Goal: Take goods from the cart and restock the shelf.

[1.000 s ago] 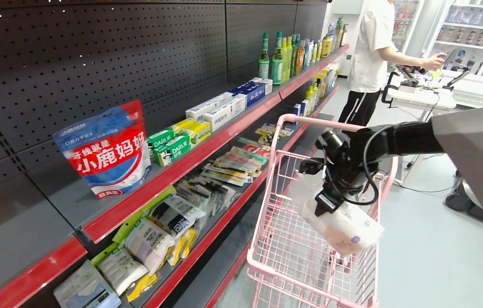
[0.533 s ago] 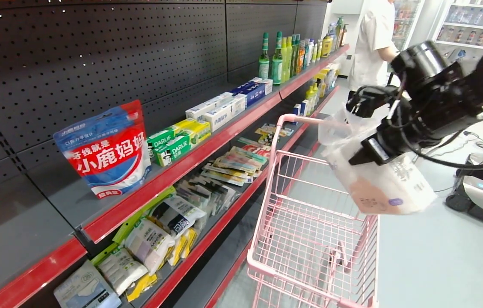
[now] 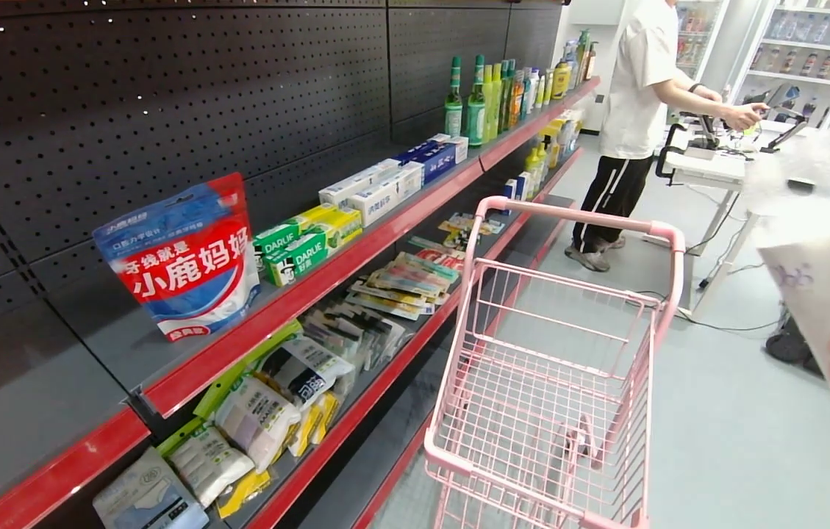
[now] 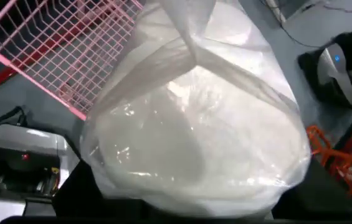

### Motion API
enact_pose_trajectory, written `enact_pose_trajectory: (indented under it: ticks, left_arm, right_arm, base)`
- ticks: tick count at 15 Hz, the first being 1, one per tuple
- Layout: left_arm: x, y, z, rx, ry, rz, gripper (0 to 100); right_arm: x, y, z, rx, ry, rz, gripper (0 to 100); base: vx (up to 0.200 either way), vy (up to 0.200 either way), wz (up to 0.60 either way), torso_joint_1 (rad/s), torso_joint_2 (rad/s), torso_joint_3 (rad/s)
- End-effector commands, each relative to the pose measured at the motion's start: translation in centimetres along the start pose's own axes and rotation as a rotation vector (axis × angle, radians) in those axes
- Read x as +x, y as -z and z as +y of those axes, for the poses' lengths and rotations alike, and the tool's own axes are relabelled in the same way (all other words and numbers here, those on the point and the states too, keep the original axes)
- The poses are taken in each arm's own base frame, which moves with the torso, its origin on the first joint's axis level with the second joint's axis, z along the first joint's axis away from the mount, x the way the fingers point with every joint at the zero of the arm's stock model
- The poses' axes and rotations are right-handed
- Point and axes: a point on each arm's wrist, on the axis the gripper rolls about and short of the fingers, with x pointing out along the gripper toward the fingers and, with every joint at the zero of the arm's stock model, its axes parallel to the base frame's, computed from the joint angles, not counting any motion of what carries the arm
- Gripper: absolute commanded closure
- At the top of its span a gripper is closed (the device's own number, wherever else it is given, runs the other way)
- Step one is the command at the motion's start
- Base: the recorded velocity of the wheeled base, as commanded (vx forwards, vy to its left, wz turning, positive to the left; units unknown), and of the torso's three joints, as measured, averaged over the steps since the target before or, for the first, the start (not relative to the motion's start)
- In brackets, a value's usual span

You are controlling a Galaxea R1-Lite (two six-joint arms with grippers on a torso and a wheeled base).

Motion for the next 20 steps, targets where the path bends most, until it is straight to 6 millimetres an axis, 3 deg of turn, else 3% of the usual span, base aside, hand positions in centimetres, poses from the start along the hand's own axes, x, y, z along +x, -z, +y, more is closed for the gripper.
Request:
enact_pose_trajectory:
  ticks: [1,2,3,5,10,14,20]
  left_arm:
    - [0.0,0.0,0.0,-0.002,0.000,-0.001,0]
    - [0.0,0.0,0.0,-0.002,0.000,0.001,0]
    - [0.0,0.0,0.0,-0.002,0.000,0.001,0]
    - [0.0,0.0,0.0,-0.002,0.000,0.001,0]
    - [0.0,0.0,0.0,-0.003,0.000,0.001,0]
    - [0.0,0.0,0.0,-0.005,0.000,0.001,0]
    - [0.0,0.0,0.0,-0.005,0.000,0.002,0]
  right_arm:
    - [-6.6,7.5,0.1,0.088,0.138,-0.098,100]
    - [-7.4,8.8,0.3,0.103,0.152,-0.114,100]
    - [-8.5,11.7,1.2,0.122,0.176,-0.138,100]
    - [-8.9,14.6,2.2,0.145,0.188,-0.151,100]
    - [-9.4,16.6,2.9,0.155,0.195,-0.177,100]
    - [-9.5,19.6,3.9,0.152,0.208,-0.196,100]
    - [-9.2,19.1,3.7,0.134,0.197,-0.192,100]
  base:
    - [0.000,0.000,0.00,0.000,0.00,0.000]
    - [0.000,0.000,0.00,0.056,-0.15,-0.076]
    - [0.000,0.000,0.00,0.129,-0.32,-0.178]
    - [0.000,0.000,0.00,0.159,-0.39,-0.212]
    - [0.000,0.000,0.00,0.171,-0.38,-0.216]
    - [0.000,0.000,0.00,0.162,-0.36,-0.199]
    - [0.000,0.000,0.00,0.165,-0.35,-0.196]
